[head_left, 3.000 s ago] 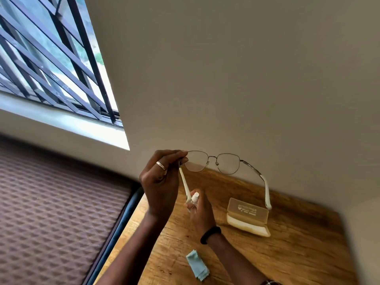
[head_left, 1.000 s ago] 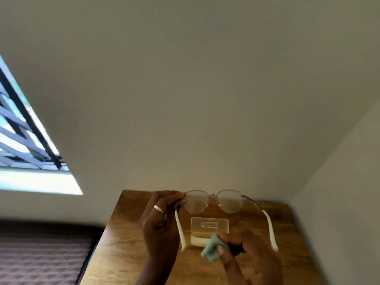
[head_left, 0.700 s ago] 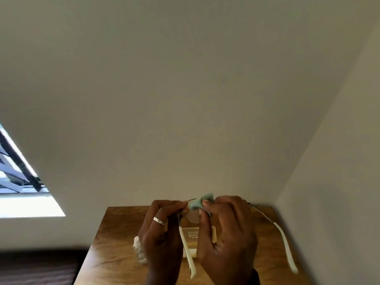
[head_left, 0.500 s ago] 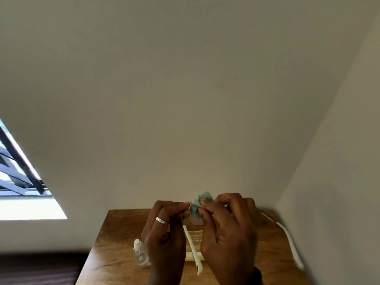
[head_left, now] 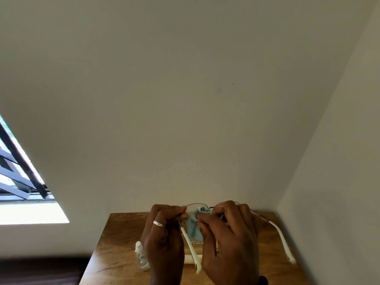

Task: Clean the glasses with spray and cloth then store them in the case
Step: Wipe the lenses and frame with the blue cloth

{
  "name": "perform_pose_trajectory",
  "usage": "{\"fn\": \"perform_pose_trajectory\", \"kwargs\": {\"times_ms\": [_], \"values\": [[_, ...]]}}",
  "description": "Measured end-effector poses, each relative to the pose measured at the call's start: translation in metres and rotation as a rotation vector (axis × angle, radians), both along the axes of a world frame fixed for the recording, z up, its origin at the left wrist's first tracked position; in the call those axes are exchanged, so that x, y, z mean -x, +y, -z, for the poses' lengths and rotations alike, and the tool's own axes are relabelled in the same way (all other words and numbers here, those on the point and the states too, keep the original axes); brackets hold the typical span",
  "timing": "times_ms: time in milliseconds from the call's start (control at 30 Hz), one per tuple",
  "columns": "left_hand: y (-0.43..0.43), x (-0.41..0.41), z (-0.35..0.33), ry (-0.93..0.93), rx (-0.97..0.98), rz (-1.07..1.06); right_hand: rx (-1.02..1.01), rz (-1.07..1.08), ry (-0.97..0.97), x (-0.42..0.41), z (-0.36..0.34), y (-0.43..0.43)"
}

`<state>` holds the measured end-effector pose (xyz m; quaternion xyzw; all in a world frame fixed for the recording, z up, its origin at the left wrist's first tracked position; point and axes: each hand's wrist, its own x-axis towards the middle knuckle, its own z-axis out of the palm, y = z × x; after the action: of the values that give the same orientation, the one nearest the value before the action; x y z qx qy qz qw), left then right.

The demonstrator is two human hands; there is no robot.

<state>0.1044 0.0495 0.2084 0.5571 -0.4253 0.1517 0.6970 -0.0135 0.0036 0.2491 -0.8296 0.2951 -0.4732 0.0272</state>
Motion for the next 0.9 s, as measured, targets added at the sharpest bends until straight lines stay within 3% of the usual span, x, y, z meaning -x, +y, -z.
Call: {"fn": "perform_pose_trajectory", "kwargs": {"times_ms": [267,600,900], "values": [[-0.002,0.010,-0.009,-0.069,0.013,-0.029,-0.013,0.068,-0.143,-0.006,-0.016,-0.003],[0.002,0.008,-0.009,-0.010,0.044,-0.004,0.053,-0.084,0.030,0.005,-0.006,0.004],[-0.001,0.012,-0.010,-0.046,0.036,-0.001,0.010,0.032,-0.080,0.001,-0.015,-0.001]]}}
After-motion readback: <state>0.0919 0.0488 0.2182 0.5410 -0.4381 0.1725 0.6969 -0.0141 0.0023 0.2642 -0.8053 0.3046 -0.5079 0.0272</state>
